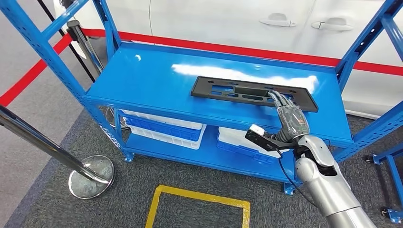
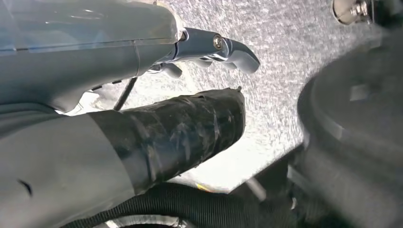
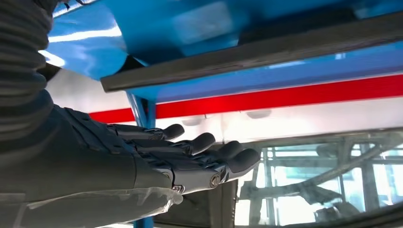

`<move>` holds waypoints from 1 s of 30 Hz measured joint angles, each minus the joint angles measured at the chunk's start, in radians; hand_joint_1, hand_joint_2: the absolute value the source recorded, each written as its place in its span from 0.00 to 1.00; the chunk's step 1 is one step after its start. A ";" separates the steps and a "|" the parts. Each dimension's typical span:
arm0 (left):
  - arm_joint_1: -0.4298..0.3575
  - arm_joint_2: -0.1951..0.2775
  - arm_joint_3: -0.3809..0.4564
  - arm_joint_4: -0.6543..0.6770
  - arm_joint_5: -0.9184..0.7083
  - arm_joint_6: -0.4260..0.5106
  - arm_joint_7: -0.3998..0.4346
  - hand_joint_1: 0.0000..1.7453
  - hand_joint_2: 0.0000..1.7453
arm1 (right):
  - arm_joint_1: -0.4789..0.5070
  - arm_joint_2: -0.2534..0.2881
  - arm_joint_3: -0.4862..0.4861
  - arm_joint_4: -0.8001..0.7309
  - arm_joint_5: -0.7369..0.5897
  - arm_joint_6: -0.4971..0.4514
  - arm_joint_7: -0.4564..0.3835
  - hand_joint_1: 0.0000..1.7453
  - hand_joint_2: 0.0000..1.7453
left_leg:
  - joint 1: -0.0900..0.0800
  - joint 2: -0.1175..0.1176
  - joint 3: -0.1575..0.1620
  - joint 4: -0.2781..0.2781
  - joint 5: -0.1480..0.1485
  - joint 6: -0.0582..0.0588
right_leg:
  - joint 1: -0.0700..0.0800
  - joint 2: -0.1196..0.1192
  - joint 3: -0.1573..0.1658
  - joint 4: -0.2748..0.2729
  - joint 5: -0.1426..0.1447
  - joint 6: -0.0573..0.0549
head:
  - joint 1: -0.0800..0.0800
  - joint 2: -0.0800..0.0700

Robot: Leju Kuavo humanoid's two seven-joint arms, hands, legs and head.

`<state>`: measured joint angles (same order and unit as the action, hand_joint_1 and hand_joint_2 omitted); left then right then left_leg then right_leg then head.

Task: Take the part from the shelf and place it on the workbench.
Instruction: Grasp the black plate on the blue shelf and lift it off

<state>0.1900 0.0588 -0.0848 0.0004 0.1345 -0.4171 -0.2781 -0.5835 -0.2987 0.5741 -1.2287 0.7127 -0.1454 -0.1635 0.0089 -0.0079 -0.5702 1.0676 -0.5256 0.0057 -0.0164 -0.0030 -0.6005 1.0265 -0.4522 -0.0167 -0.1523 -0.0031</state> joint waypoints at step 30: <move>0.009 0.003 -0.007 0.001 -0.010 0.001 -0.020 0.00 0.00 | -0.021 0.008 0.000 0.059 0.007 0.008 0.014 0.00 1.00 | -0.001 0.001 0.017 -0.029 0.013 -0.001 | 0.004 0.006 0.011 -0.001 -0.010 0.002 | 0.000 0.000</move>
<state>0.1989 0.0614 -0.0916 0.0011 0.1249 -0.4159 -0.2976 -0.6048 -0.2904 0.5742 -1.1700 0.7200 -0.1374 -0.1497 0.0076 -0.0064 -0.5532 1.0390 -0.5127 0.0047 -0.0120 0.0025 -0.5891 1.0254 -0.4624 -0.0145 -0.1525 -0.0031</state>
